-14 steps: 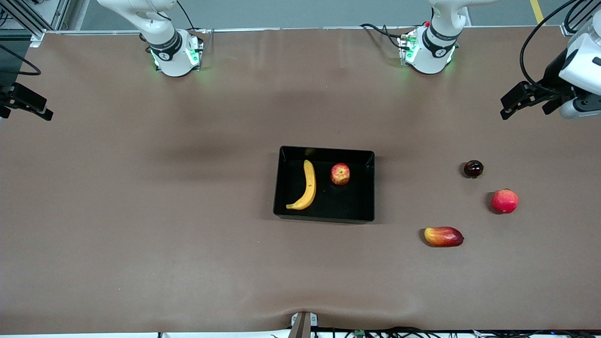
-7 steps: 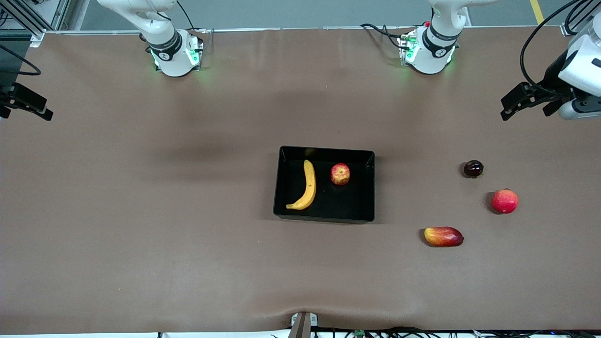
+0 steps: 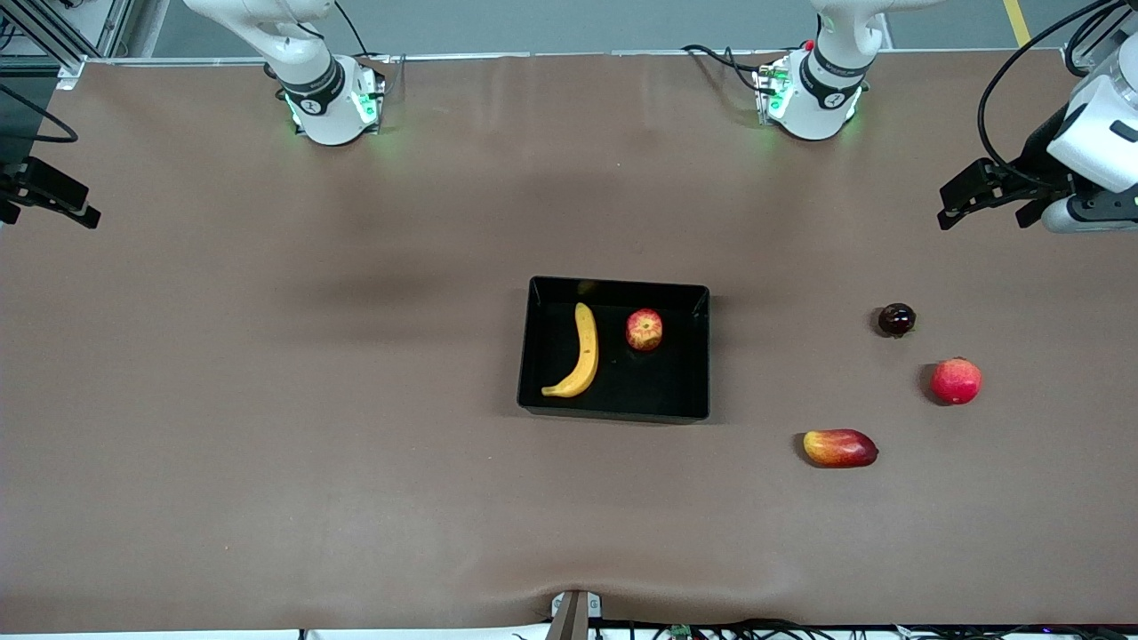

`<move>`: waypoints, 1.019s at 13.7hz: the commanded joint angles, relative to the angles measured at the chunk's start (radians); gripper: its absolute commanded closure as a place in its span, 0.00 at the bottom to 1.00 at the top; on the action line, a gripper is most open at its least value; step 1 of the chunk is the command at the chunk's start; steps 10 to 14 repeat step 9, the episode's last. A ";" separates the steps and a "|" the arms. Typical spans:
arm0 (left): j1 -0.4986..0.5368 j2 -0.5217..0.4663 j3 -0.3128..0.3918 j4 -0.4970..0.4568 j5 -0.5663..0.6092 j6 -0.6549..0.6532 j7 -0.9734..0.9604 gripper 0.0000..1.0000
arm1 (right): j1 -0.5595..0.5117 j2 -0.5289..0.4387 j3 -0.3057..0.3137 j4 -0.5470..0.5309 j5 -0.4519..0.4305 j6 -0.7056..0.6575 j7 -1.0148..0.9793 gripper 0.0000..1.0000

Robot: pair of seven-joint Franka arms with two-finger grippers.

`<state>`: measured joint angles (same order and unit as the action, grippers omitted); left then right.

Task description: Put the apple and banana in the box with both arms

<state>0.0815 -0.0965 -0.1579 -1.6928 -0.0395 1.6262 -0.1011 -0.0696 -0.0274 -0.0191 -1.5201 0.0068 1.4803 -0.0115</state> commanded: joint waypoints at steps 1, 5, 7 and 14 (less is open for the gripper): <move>0.009 0.001 -0.002 0.024 -0.016 -0.012 0.018 0.00 | -0.007 -0.002 0.005 0.001 0.005 0.003 -0.011 0.00; 0.009 -0.003 0.000 0.025 0.009 -0.023 0.017 0.00 | -0.013 -0.002 0.005 0.001 0.005 0.003 -0.011 0.00; 0.009 -0.008 0.000 0.028 0.026 -0.031 0.017 0.00 | -0.013 -0.002 0.005 0.001 0.005 0.003 -0.011 0.00; 0.009 -0.009 0.000 0.030 0.032 -0.045 0.017 0.00 | -0.013 -0.002 0.005 0.001 0.007 0.003 -0.011 0.00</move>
